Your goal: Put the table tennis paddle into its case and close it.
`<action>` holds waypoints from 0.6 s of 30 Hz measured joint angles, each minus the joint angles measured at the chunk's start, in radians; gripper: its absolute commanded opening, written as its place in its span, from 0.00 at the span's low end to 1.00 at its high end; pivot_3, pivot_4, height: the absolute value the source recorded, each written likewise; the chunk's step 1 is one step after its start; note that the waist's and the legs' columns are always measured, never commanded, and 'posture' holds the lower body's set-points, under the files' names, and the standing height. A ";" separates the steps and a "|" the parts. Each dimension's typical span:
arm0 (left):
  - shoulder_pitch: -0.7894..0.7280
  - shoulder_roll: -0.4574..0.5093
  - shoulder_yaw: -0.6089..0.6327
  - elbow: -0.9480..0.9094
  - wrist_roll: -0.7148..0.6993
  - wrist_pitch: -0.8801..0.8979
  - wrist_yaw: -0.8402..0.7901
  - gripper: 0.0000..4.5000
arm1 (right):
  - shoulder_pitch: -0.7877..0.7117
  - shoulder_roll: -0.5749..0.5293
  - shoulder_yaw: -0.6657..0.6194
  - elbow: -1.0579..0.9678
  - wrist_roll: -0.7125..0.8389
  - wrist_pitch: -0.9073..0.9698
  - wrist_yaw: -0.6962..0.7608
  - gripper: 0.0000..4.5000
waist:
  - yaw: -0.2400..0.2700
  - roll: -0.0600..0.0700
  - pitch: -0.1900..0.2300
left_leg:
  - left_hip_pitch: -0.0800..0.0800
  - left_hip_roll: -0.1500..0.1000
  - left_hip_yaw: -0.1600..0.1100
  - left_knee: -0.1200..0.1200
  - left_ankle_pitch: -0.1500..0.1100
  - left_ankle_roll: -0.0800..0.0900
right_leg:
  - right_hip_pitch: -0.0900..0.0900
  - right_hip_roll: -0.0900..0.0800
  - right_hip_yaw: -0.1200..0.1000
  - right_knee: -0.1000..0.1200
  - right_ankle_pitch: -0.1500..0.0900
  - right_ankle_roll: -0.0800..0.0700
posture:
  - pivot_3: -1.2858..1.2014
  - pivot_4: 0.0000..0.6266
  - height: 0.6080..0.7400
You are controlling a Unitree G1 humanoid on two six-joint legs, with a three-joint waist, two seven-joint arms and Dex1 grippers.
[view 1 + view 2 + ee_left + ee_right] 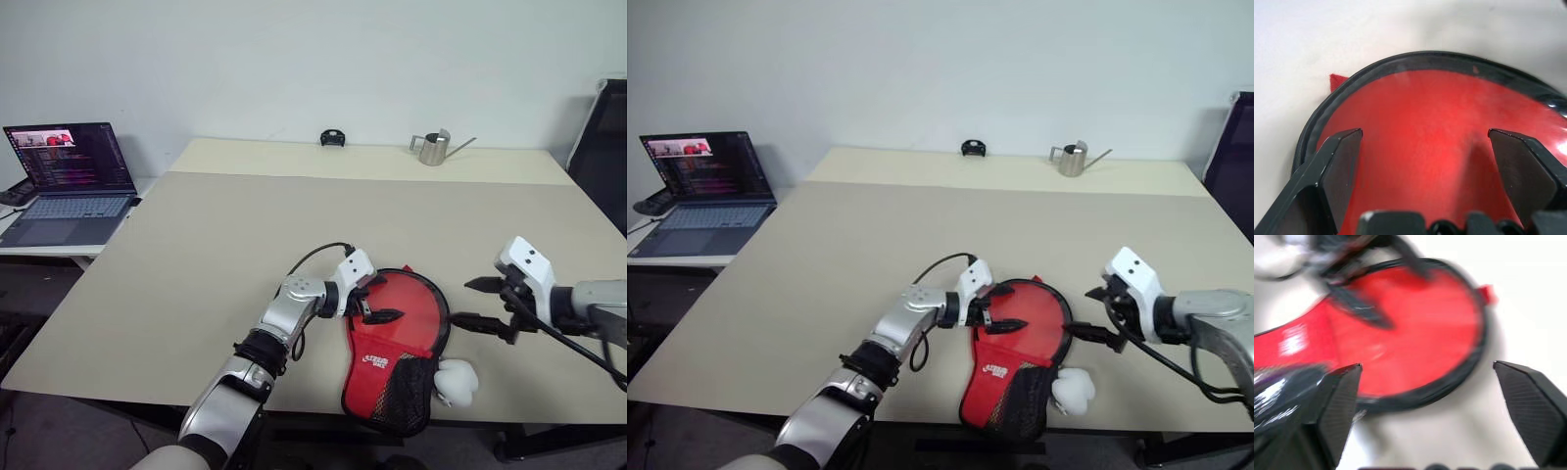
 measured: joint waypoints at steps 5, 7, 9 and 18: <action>-0.004 0.061 0.085 -0.109 -0.094 0.092 -0.039 1.00 | -0.095 0.136 0.048 0.115 -0.047 -0.030 -0.075 1.00 | -0.004 0.000 0.000 | -0.004 0.000 0.000 0.000 0.002 -0.004 | -0.003 0.000 0.000 -0.001 0.000 0.000 | 0.52 0.24 1.00; -0.002 0.092 0.098 -0.139 -0.116 0.118 -0.057 1.00 | -0.114 0.178 0.058 0.160 -0.060 -0.036 -0.088 1.00 | -0.004 0.000 0.000 | -0.007 0.000 0.000 0.001 0.002 -0.004 | -0.006 0.000 0.000 0.000 0.000 -0.001 | 0.52 0.24 1.00; 0.000 0.125 0.106 -0.144 -0.125 0.126 -0.066 1.00 | -0.130 0.222 0.063 0.218 -0.078 -0.048 -0.109 1.00 | -0.003 0.000 0.000 | -0.009 0.000 0.000 0.001 0.003 -0.004 | -0.008 0.000 0.000 0.000 0.000 -0.001 | 0.52 0.24 1.00; 0.091 0.176 0.121 -0.211 -0.130 0.149 -0.063 1.00 | -0.196 0.354 0.061 0.496 -0.128 -0.119 -0.158 1.00 | -0.003 0.001 0.000 | -0.013 0.000 0.001 0.003 0.003 -0.004 | -0.011 -0.001 0.000 0.002 0.000 -0.001 | 0.52 0.24 1.00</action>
